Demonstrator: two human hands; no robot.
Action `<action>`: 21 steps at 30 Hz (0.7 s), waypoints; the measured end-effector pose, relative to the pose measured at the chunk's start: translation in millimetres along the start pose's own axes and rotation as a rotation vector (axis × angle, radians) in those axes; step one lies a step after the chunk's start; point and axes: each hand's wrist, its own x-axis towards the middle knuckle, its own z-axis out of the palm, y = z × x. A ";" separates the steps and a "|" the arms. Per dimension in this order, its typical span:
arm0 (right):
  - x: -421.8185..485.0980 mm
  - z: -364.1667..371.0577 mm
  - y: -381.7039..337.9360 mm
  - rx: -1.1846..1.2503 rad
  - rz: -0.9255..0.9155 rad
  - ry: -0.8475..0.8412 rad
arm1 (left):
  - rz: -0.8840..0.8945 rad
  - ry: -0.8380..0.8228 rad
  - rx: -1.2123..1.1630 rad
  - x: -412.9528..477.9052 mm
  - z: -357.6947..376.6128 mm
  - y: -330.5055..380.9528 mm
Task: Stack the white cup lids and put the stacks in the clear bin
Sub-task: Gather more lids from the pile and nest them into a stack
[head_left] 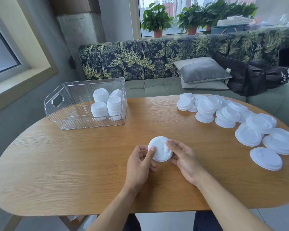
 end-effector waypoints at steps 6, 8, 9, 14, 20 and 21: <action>-1.5 0.8 -2.1 0.047 0.024 0.002 | 0.001 0.016 0.001 -1.6 1.1 3.2; -1.6 0.3 -2.7 0.038 0.031 -0.010 | -0.006 0.026 -0.002 -1.7 0.7 4.0; -1.6 0.1 -2.8 0.030 0.032 -0.014 | -0.007 0.028 0.003 -1.9 0.6 4.2; -3.3 1.9 -3.1 -0.069 0.015 -0.028 | 0.002 0.006 0.040 -3.4 0.5 6.0; -5.9 5.3 -3.6 -0.115 0.014 -0.053 | -0.007 -0.012 0.061 -5.3 1.8 10.6; -5.7 5.0 -3.5 -0.118 0.013 -0.047 | -0.007 -0.009 0.068 -5.3 2.2 10.7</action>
